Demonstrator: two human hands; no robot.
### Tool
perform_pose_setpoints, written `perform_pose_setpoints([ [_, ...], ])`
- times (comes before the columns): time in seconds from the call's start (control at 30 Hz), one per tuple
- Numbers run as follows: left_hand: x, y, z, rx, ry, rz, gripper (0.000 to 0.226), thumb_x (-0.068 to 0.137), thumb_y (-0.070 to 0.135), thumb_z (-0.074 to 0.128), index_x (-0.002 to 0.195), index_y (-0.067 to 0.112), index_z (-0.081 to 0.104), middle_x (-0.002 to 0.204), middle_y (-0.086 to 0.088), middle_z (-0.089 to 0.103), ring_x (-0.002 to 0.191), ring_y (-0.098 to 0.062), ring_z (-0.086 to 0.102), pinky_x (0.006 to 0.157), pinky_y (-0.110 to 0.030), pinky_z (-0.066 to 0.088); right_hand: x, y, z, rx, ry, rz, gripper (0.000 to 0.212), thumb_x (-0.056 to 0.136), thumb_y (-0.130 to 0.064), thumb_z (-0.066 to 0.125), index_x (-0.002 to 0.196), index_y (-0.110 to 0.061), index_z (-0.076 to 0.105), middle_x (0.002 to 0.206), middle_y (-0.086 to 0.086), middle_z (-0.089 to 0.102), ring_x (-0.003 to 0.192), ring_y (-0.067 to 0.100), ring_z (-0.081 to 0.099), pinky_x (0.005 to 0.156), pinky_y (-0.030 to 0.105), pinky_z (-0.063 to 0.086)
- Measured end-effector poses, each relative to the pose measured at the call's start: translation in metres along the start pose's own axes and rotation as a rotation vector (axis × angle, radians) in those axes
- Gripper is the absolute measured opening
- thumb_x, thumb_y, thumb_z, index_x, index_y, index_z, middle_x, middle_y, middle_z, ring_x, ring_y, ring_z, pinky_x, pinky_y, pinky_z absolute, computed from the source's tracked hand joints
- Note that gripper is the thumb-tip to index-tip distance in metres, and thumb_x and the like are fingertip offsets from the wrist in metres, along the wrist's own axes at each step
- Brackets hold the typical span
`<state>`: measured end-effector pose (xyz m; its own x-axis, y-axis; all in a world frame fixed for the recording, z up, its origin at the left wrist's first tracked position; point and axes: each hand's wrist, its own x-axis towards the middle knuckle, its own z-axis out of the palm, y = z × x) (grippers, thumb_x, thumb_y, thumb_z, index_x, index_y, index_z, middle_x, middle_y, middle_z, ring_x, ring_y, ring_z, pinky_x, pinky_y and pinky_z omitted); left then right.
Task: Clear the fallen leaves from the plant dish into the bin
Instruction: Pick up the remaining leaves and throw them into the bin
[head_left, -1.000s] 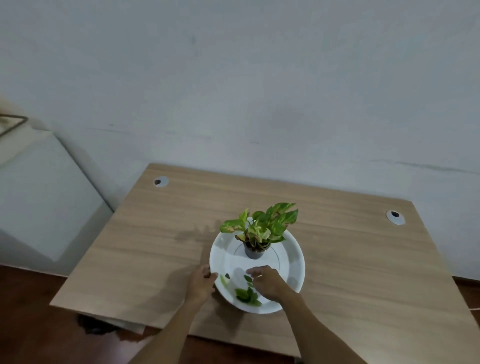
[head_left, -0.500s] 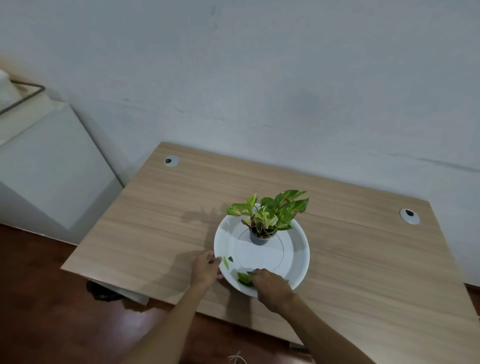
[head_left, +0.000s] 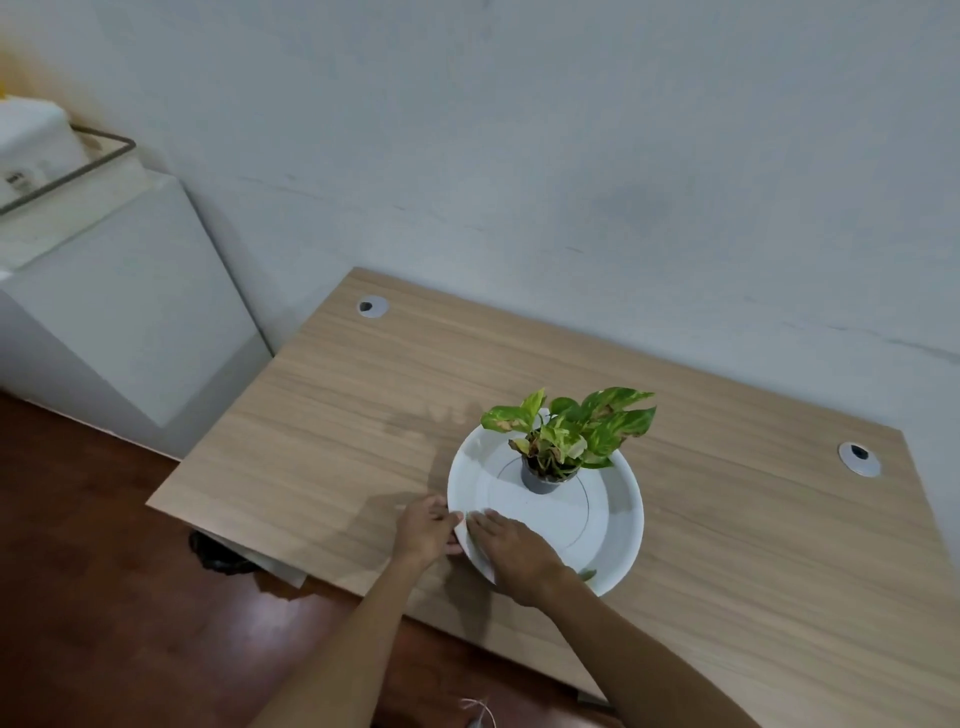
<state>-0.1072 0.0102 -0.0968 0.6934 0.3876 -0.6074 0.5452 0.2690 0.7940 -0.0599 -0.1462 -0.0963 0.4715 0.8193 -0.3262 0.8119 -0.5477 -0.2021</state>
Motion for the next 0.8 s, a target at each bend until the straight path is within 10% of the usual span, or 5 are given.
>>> perform_pose_setpoints([
  [0.33, -0.003, -0.001, -0.003, 0.003, 0.017, 0.002, 0.016, 0.086, 0.002, 0.065, 0.101, 0.0, 0.062, 0.098, -0.014, 0.063, 0.071, -0.025, 0.066, 0.051, -0.027, 0.058, -0.036, 0.014, -0.006, 0.015, -0.031, -0.027, 0.041, 0.089, -0.007, 0.048, 0.128, -0.013, 0.058, 0.134, 0.008, 0.057, 0.123, 0.032, 0.053, 0.091, 0.046, 0.05],
  [0.8, -0.008, 0.005, 0.002, 0.067, -0.013, -0.169, 0.041, 0.094, 0.012, 0.056, 0.132, -0.002, 0.05, 0.113, -0.025, 0.067, 0.08, -0.031, 0.07, 0.056, -0.032, 0.06, -0.034, 0.012, -0.005, -0.059, -0.088, -0.088, 0.057, 0.092, -0.005, 0.05, 0.147, -0.011, 0.037, 0.154, 0.005, 0.038, 0.142, 0.03, 0.031, 0.096, 0.049, 0.049],
])
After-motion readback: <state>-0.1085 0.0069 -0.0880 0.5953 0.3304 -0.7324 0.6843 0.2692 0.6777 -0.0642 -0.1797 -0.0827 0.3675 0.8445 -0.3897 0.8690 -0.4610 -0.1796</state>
